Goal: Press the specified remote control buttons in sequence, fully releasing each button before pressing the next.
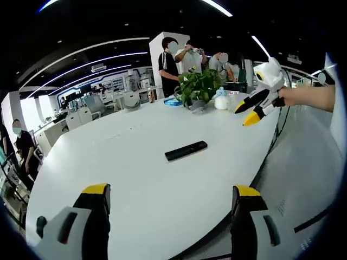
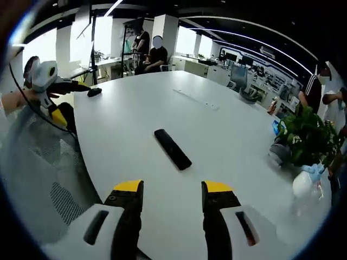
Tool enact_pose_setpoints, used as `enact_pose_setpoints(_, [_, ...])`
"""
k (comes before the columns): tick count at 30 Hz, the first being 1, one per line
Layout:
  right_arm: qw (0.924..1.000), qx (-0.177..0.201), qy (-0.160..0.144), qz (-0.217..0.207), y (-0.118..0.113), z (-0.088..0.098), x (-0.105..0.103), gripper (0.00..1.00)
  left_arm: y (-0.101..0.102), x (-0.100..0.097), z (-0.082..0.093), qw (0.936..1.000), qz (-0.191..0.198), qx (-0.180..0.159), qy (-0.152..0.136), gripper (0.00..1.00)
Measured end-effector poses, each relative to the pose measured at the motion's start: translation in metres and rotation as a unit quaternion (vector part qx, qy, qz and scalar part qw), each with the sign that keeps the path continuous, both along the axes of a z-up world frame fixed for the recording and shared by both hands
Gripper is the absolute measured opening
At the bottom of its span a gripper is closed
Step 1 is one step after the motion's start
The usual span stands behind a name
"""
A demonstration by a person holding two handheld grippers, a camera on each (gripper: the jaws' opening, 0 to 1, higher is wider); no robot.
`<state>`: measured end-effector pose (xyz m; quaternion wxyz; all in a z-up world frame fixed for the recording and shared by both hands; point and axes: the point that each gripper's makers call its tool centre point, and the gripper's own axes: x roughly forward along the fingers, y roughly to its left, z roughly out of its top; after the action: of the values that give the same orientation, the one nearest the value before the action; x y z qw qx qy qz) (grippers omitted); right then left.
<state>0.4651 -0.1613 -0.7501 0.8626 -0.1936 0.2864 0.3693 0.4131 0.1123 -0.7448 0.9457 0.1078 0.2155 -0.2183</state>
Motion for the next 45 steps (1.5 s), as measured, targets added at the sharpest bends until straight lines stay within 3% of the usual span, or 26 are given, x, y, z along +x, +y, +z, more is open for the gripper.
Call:
enact_pose_setpoints(4, [0.9993, 0.027, 0.000, -0.025, -0.008, 0.008, -0.013, 0.43, 0.003, 0.000, 0.006, 0.9998, 0.014, -0.012, -0.008, 0.91])
enact_pose_setpoints(7, [0.9997, 0.017, -0.006, -0.020, -0.012, 0.007, -0.024, 0.44, 0.002, 0.001, 0.009, 0.9995, 0.017, -0.023, -0.011, 0.91])
enact_pose_setpoints(13, [0.9988, 0.034, -0.012, -0.035, -0.015, 0.008, -0.038, 0.43, -0.001, -0.003, 0.006, 0.9999, 0.012, -0.008, -0.006, 0.91])
enact_pose_setpoints(21, [0.9981, 0.049, -0.006, -0.037, -0.003, 0.005, -0.052, 0.47, 0.005, -0.001, 0.007, 0.9994, 0.030, -0.014, -0.006, 0.89])
enact_pose_setpoints(31, [0.9944, 0.068, -0.038, -0.071, -0.004, 0.013, -0.044, 0.52, 0.006, -0.002, 0.007, 0.9993, 0.035, -0.009, -0.005, 0.89])
enact_pose_setpoints(36, [0.9956, 0.031, -0.064, -0.061, -0.007, 0.009, -0.043, 0.53, 0.010, -0.001, 0.005, 0.9986, 0.050, -0.016, 0.001, 0.89])
enact_pose_setpoints(40, [0.9929, 0.092, -0.065, -0.039, 0.008, 0.021, -0.046, 0.57, 0.021, 0.001, 0.008, 0.9958, 0.083, -0.040, -0.001, 0.89])
enact_pose_setpoints(45, [0.9932, 0.083, -0.077, -0.027, 0.008, 0.022, -0.046, 0.60, 0.025, 0.005, 0.013, 0.9930, 0.098, -0.065, -0.009, 0.89])
